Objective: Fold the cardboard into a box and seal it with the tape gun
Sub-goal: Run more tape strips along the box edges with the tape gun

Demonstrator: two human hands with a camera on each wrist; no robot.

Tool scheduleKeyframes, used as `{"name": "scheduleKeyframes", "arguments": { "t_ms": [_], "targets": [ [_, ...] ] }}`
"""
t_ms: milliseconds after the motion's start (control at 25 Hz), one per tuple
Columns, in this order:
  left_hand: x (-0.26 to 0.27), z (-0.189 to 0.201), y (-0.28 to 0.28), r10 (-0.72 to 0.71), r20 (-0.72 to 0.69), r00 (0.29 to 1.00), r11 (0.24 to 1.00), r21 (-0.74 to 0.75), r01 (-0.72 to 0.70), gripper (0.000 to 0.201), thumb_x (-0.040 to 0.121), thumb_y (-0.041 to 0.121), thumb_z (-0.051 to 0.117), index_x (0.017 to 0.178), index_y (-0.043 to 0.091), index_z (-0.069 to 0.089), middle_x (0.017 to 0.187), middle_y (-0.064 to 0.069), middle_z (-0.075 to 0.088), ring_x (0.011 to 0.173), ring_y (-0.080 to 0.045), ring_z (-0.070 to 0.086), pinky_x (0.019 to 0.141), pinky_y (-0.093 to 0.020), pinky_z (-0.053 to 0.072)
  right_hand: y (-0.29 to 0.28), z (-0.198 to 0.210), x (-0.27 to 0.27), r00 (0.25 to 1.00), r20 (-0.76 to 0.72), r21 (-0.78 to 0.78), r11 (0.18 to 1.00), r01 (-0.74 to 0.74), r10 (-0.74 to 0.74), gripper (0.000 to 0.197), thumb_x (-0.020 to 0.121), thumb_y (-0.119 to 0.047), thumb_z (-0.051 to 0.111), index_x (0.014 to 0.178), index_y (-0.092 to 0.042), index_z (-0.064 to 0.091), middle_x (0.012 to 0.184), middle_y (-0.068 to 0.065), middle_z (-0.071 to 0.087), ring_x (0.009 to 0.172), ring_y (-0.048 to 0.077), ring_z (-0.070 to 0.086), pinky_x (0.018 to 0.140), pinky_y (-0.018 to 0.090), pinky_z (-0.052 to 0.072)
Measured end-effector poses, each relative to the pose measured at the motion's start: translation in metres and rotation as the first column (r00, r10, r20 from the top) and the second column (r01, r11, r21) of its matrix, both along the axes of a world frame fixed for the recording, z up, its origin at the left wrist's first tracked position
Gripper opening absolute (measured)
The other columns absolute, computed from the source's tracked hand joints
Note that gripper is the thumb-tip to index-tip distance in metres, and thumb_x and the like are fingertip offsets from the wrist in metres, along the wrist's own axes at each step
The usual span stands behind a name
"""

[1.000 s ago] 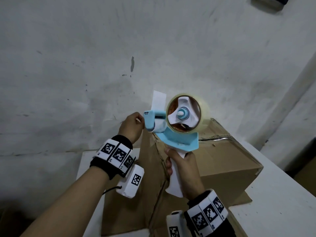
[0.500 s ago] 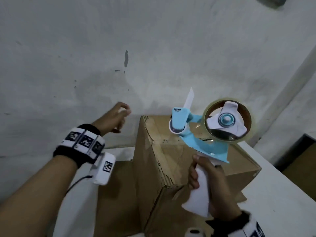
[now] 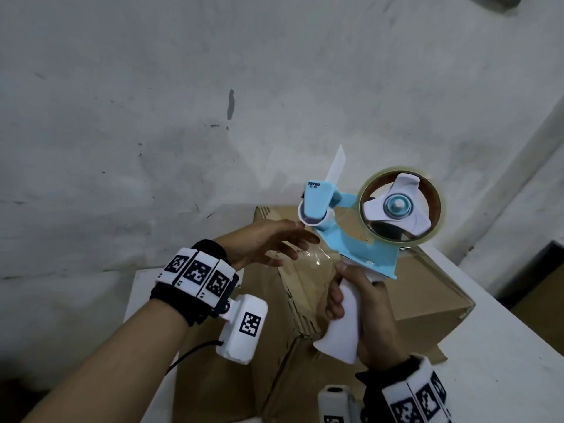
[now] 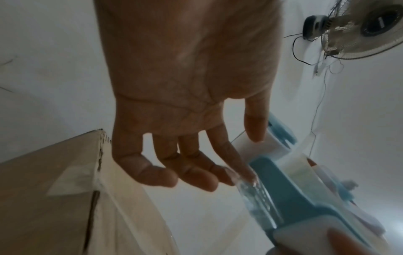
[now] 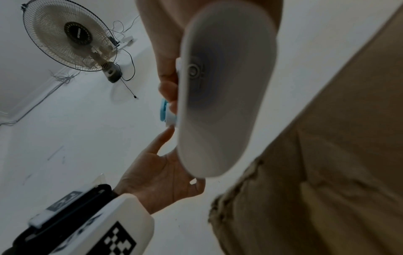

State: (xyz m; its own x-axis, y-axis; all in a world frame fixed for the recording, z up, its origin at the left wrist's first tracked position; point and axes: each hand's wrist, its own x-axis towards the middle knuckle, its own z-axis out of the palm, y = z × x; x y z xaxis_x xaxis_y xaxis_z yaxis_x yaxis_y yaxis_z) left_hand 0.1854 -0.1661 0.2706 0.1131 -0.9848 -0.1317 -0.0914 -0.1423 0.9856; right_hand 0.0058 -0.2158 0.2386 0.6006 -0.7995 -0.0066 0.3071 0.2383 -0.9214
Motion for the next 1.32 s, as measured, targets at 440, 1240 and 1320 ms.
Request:
{"name": "scheduleKeyframes", "arguments": {
  "t_ms": [440,1240,1320],
  "targets": [
    [-0.021,-0.019,0.003,0.638,0.218,0.738,0.709,-0.539,-0.454,0.029,0.071,0.053,0.066,0.085,0.028,0.058,0.069,-0.005,0.054,0.059,-0.009,0.043,0.06,-0.033,0.044,0.017,0.008,0.008,1.0,-0.004,0.136,0.99,-0.024,0.025,0.014,0.079,-0.021,0.061,0.072,-0.011,0.056,0.047,0.003,0.043,0.034,0.011,0.038,0.038,0.019,0.035],
    [0.013,-0.031,-0.005,0.723,0.439,0.534,0.444,-0.887,0.128,0.029,0.088,0.039,0.05,0.084,0.012,0.057,0.085,0.005,0.053,0.077,-0.008,0.05,0.069,-0.021,0.044,0.029,0.032,-0.009,0.974,0.087,0.48,0.848,-0.224,0.208,0.024,0.08,-0.025,0.058,0.063,-0.008,0.054,0.045,0.002,0.046,0.032,0.009,0.043,0.034,0.019,0.042],
    [0.018,-0.038,-0.007,0.753,0.493,0.437,0.443,-0.87,0.218,0.025,0.092,0.04,0.043,0.088,0.016,0.051,0.086,-0.001,0.058,0.079,-0.012,0.049,0.07,-0.026,0.043,0.03,0.03,-0.01,0.979,0.081,0.482,0.852,-0.204,0.188,0.022,0.08,-0.024,0.058,0.066,-0.009,0.052,0.045,0.002,0.047,0.032,0.009,0.044,0.034,0.019,0.043]
  ]
}}
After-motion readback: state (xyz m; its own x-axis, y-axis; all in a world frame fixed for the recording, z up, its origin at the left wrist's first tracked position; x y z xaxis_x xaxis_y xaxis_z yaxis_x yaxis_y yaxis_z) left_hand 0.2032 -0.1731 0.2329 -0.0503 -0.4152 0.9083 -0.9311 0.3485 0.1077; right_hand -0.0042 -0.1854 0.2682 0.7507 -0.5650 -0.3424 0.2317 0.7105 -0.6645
